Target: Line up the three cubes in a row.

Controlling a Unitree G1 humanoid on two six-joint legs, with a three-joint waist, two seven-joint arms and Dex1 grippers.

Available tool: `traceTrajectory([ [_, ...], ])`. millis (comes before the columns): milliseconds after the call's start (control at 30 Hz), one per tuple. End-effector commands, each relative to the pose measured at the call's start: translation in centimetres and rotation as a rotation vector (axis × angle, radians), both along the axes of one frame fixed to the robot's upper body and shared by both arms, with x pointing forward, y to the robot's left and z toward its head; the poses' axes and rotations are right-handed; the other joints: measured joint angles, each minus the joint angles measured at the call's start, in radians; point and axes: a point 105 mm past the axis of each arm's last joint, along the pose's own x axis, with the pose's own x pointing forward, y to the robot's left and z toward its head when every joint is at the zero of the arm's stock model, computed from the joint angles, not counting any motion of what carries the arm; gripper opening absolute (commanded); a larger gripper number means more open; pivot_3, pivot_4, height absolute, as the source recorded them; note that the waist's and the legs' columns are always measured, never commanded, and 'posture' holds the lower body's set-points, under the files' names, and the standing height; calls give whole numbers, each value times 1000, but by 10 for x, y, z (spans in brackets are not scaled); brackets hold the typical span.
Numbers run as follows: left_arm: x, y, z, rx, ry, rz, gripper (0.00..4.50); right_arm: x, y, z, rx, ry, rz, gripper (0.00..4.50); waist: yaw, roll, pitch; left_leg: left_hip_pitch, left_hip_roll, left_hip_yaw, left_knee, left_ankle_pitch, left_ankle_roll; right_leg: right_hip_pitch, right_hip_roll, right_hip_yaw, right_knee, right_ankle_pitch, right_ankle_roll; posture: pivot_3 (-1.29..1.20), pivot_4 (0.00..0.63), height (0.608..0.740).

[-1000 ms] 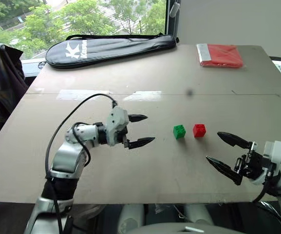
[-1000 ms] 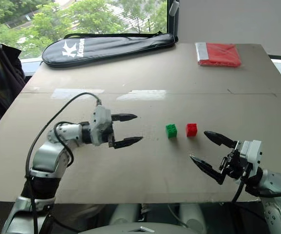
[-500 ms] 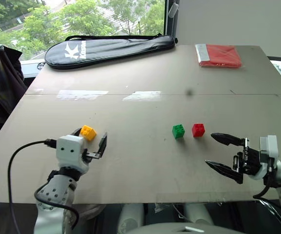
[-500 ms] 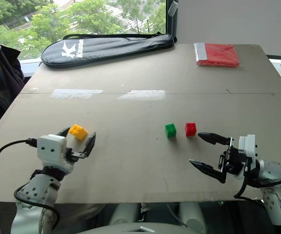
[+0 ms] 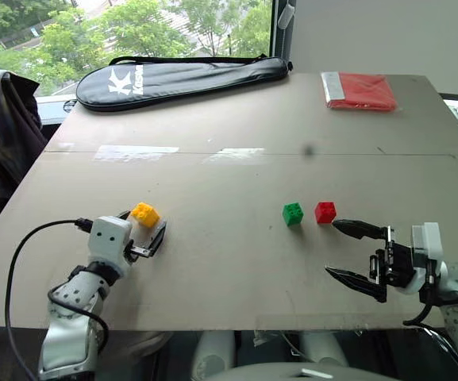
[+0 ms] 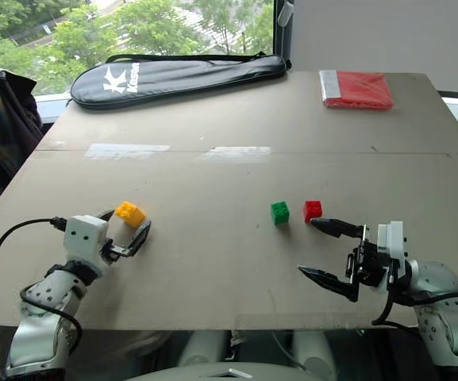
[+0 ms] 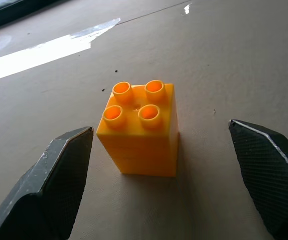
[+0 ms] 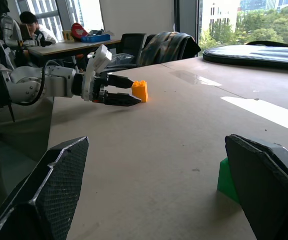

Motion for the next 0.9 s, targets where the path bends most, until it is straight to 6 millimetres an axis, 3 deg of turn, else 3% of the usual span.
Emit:
traceTrajectory([
  [33, 8, 5, 3, 5, -16, -27, 4430, -7, 4, 7, -15, -57, 26, 4500, -1, 0, 0, 0, 0, 0, 0, 0, 0, 0, 0, 1, 0, 0, -1, 0, 150, 708],
  [233, 10, 8, -3, -14, -15, -72, 4430, -9, 2, 6, -17, -70, 6, 4500, -1, 0, 0, 0, 0, 0, 0, 0, 0, 0, 0, 1, 0, 0, -1, 0, 150, 708],
  [333, 10, 9, -7, -14, -10, -88, 2963, -9, 1, 6, -14, -71, -7, 4500, -1, 0, 0, 1, 0, 0, 0, 0, 0, 0, -1, 1, 0, 0, -1, 0, 150, 708],
  [400, 11, 11, -10, -14, -2, -87, 2256, -9, 1, 6, -13, -73, -16, 4500, -1, 1, -1, 1, 0, 0, 0, 0, 0, 0, -1, 1, 0, 0, -1, 0, 150, 708],
  [433, 11, 13, -11, -14, 3, -86, 1602, -9, 1, 6, -13, -74, -18, 4500, -1, 1, -1, 1, 0, 0, 0, 0, 0, 0, 0, 1, 0, 0, -1, 0, 150, 708],
  [467, 10, 14, -13, -18, 10, -88, 1351, -9, 0, 6, -12, -74, -21, 4500, -1, 1, -1, 2, 0, 0, 0, 0, 0, 0, 0, 1, 1, 0, -1, 0, 150, 708],
  [567, 10, 10, -13, -30, 7, -135, 1340, -9, 0, 6, -10, -75, -30, 4500, -1, 2, -1, 2, 0, 0, 0, 0, 0, 0, 0, 1, 2, 0, 0, 0, 150, 708],
  [633, 14, 0, -7, -25, -13, -199, 1340, -9, -1, 5, -7, -71, -38, 4500, -1, 2, -1, 2, 1, 1, 0, 0, 0, 0, 0, 1, 2, 0, 0, 0, 150, 708],
  [733, 20, -33, 4, -57, -17, -376, 1340, -9, -3, 3, -3, -65, -58, 4500, 4, 2, -1, 1, 0, 1, 0, 0, 0, 0, 0, 0, 2, 0, 0, 0, 150, 708],
  [800, 23, -58, 12, -62, -20, -517, 1340, -8, -6, 2, 4, -55, -80, 4500, 9, 2, -1, 1, 0, 1, 0, 0, 0, 0, -1, 0, 2, 0, -1, 0, 150, 708],
  [900, 23, -114, 19, -41, 39, -856, 1340, -10, -17, -10, -28, -31, -116, 4500, 18, 1, -1, -1, -2, 2, 1, 0, 0, 0, -2, 0, 1, 1, -1, 0, 150, 708],
])
